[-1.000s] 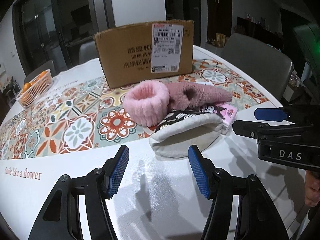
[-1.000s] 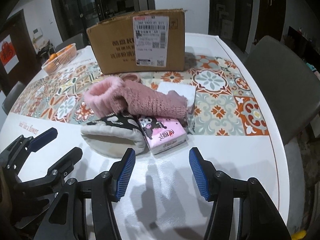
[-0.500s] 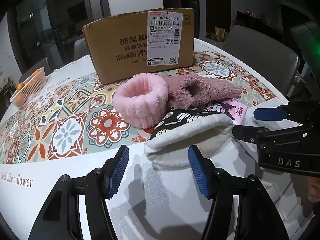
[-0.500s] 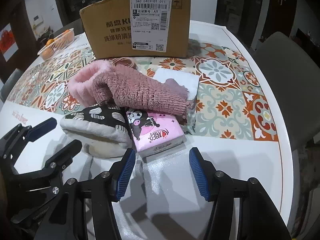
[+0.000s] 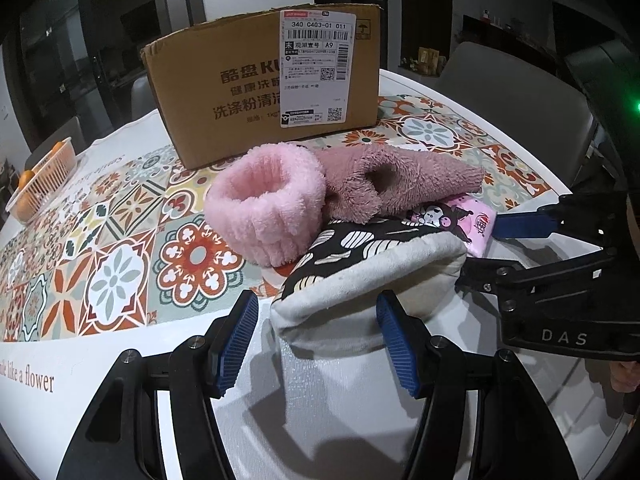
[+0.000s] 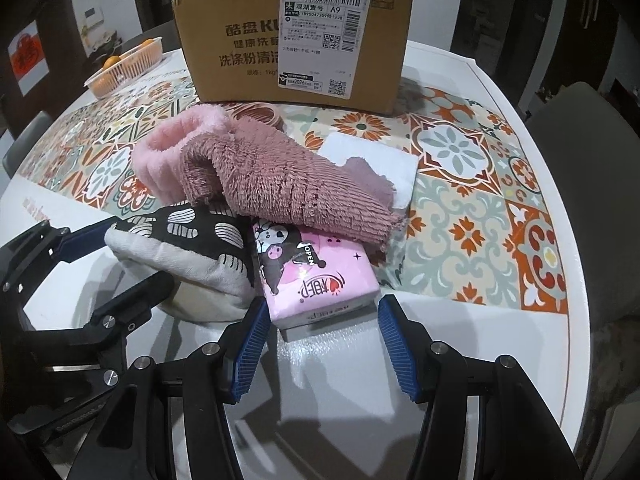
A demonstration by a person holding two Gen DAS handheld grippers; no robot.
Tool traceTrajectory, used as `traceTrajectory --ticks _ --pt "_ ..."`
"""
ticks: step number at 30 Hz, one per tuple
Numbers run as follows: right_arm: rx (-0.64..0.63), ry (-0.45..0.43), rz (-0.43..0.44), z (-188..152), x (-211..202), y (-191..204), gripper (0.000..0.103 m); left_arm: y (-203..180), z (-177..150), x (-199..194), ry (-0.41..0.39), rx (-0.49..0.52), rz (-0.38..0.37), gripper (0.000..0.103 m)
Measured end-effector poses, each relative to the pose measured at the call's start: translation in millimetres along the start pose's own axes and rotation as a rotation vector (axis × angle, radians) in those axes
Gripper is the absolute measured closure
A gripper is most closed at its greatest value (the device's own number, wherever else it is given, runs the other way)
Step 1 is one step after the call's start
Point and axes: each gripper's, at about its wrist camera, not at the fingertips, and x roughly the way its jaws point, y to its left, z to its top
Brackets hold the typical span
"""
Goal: Organize soft objects
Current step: 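Grasp the patterned mitten with the left tool while the right tool grasps the pink tissue pack, then lift the mitten and tissue pack and carry both over the cardboard box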
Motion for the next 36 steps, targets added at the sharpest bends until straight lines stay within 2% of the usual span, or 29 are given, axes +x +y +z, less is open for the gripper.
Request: traceTrajectory --ticks 6,11,14,28,36 --pt "0.001 -0.017 0.014 1.3 2.5 0.5 0.046 0.1 1.9 2.7 -0.001 0.009 -0.016 0.054" --pt "0.004 -0.029 0.007 0.7 2.8 1.6 0.046 5.4 0.4 2.3 -0.004 -0.007 0.015 0.076" --pt "0.003 -0.037 -0.009 -0.3 1.0 4.1 0.047 9.0 -1.3 0.3 -0.008 -0.021 0.018 0.085" --pt "0.110 -0.077 -0.008 -20.2 -29.6 8.0 0.048 7.3 -13.2 -29.5 -0.036 -0.053 0.010 0.089" --pt "0.154 -0.126 -0.020 -32.3 -59.1 11.8 0.048 4.6 -15.0 -58.4 -0.087 -0.056 0.006 0.090"
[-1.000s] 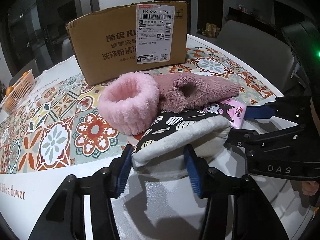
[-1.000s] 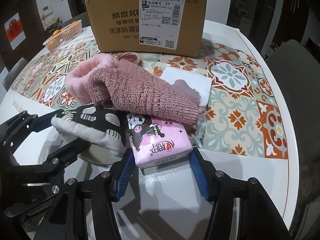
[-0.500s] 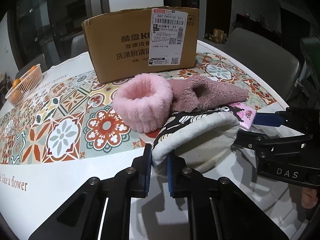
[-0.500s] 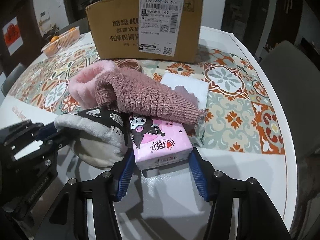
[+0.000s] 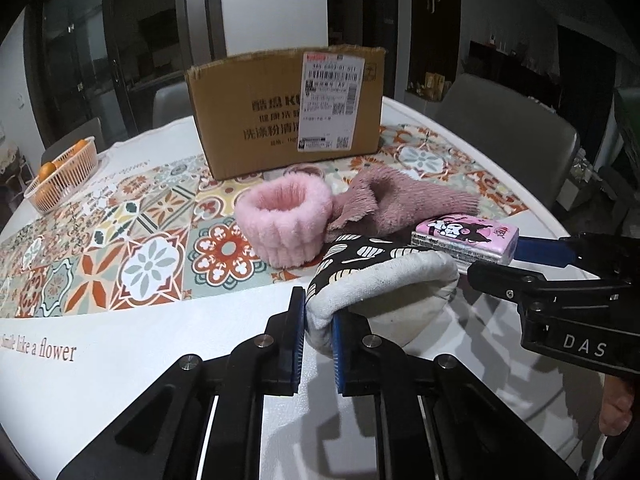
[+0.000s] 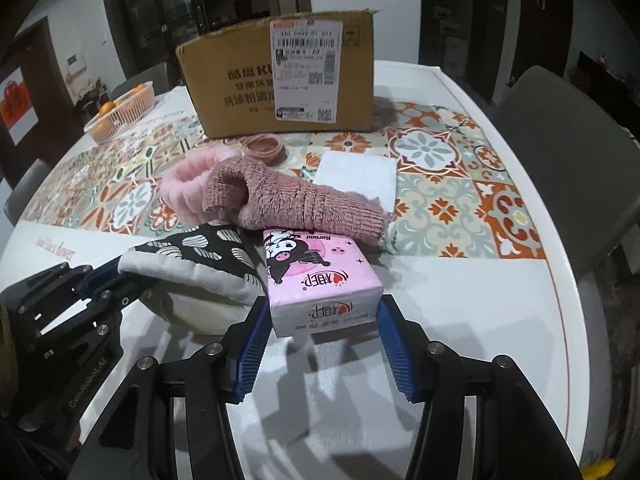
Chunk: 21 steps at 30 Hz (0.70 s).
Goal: Organize soft objects
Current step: 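Lift the mitten and tissue pack and carry both over the cardboard box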
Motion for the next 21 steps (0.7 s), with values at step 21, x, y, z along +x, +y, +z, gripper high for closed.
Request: traceTrajectory --ticks 21 --pt "0.050 -0.200 -0.033 7.1 -74.9 4.9 0.048 0.2 23.6 -75.0 -0.210 -0.020 0.044 0.090"
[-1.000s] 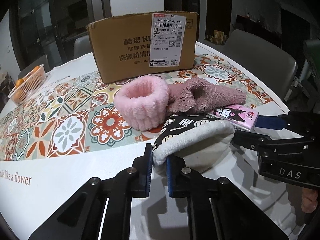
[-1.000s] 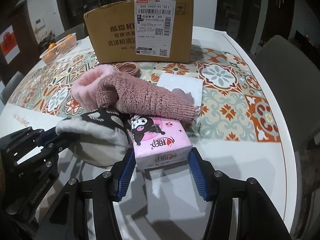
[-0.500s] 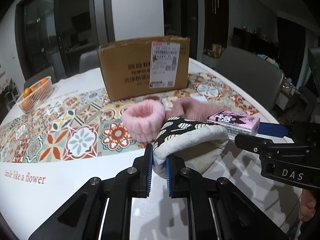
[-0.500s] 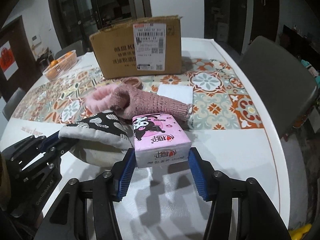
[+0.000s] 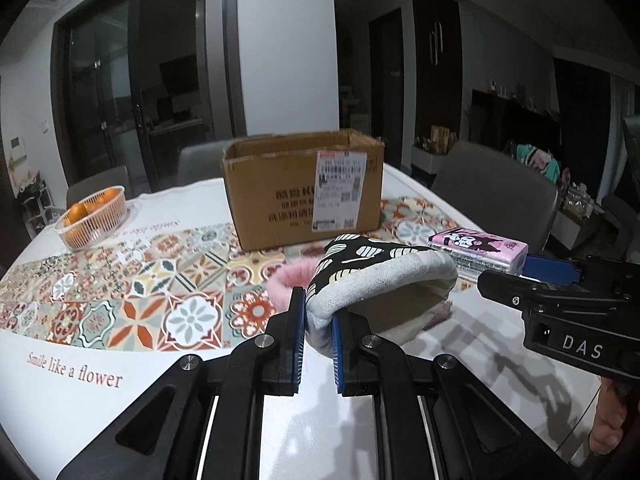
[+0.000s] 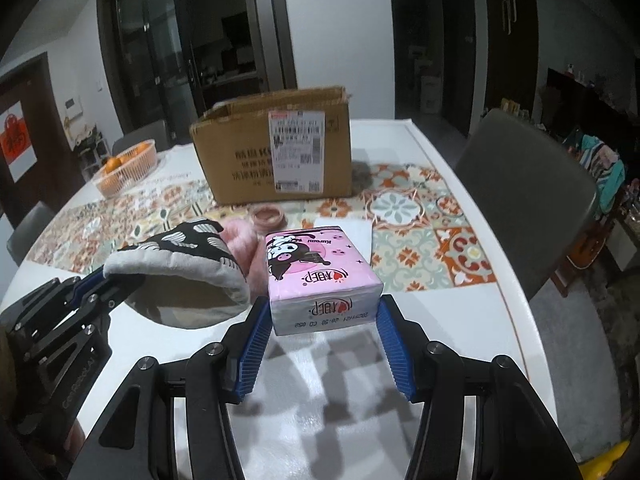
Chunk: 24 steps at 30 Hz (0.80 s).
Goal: Organize soft objects
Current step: 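Lift the mitten and tissue pack and carry both over the cardboard box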
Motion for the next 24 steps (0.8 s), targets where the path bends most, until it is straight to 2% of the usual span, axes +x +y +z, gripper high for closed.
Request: traceTrajectory --ticks 10,24 --pt "0.009 -0.122 0.008 23.8 -25.1 8.4 0.048 10.0 24.1 -17.7 -0.095 -0.024 0.033 0.090" --pt "0.025 -0.258 0.040 59.2 -39.4 20.2 0.048 30.1 64.0 -20.9 -0.211 -0.043 0.083 0.090"
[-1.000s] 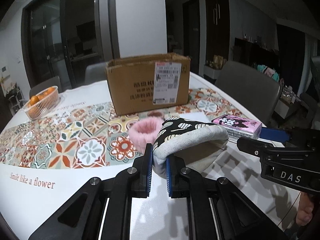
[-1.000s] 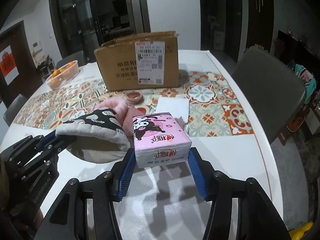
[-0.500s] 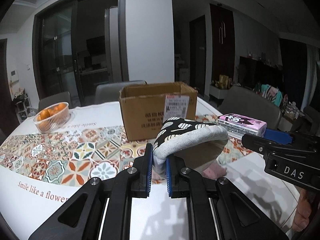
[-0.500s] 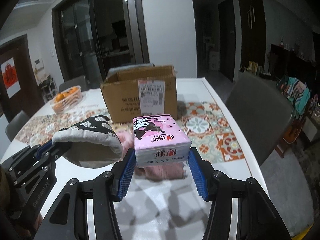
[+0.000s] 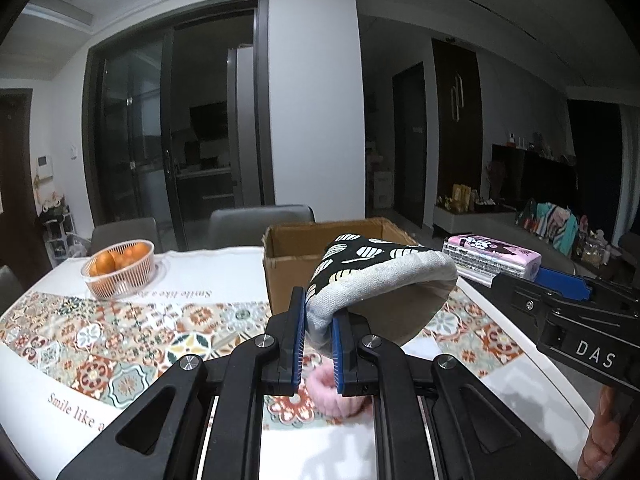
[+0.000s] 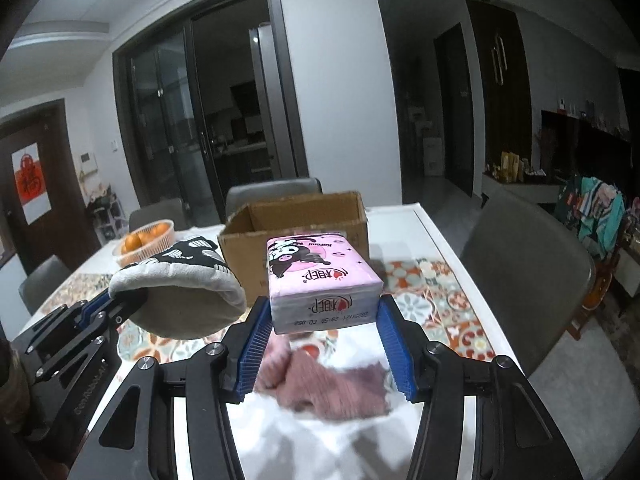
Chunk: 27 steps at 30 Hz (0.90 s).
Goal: Organize soft objects
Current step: 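Lift the mitten and tissue pack and carry both over the cardboard box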
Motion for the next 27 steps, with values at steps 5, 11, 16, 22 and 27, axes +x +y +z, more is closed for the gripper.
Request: traceTrajectory --ticks 5,11,16,22,27 --pt "0.001 -0.032 0.005 11.5 4.4 3.6 0.048 4.6 14.4 5.6 -0.039 0.003 0.015 0.090" --pt "0.005 -0.075 0.011 29.2 14.9 6.7 0.048 12.8 29.3 19.1 -0.071 0.002 0.027 0.090" --pt "0.003 -0.112 0.017 42.7 27.0 10.5 0.048 19.2 39.6 33.7 -0.091 0.002 0.039 0.090" --pt "-0.004 -0.138 0.025 54.2 44.3 10.0 0.048 26.7 50.0 54.7 -0.104 0.001 0.046 0.090" --pt "-0.007 -0.146 0.026 66.1 62.7 11.8 0.048 30.9 57.7 74.4 -0.108 0.006 0.050 0.090"
